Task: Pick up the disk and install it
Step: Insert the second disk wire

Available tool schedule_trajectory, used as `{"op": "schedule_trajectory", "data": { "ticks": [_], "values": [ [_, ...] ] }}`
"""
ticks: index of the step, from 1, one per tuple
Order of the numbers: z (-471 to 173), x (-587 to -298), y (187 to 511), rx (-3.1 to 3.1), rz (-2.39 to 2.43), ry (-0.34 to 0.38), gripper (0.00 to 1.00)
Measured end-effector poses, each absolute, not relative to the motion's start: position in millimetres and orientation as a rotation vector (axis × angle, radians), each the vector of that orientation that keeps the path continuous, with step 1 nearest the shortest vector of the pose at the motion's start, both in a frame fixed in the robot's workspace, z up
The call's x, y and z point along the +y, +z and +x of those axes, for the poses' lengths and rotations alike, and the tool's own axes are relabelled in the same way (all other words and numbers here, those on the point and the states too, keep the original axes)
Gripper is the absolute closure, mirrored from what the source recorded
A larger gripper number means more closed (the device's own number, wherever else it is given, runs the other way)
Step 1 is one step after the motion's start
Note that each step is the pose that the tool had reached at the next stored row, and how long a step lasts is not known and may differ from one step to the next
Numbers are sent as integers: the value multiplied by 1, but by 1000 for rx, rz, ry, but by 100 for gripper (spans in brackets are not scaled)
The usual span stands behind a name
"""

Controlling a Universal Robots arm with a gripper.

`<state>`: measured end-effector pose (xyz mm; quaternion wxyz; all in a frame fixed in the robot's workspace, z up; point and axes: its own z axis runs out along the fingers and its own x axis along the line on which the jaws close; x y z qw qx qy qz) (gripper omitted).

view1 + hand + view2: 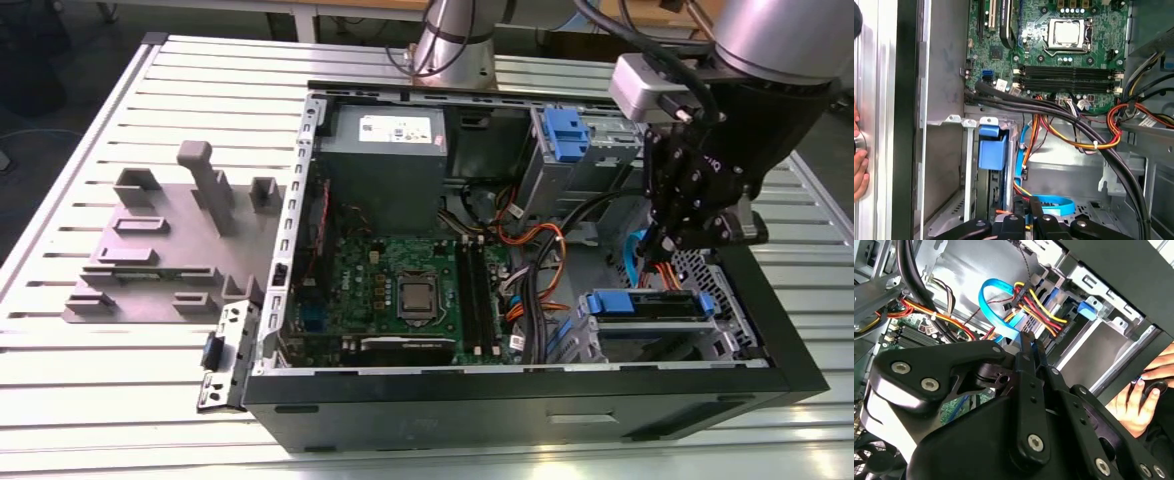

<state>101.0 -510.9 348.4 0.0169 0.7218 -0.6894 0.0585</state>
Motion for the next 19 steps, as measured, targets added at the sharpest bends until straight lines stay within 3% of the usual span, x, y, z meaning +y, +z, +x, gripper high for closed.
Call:
{"op": "schedule_trajectory", "data": {
  "ticks": [19],
  "values": [
    [98, -535, 341, -2175, 2272, 152, 84]
  ]
}}
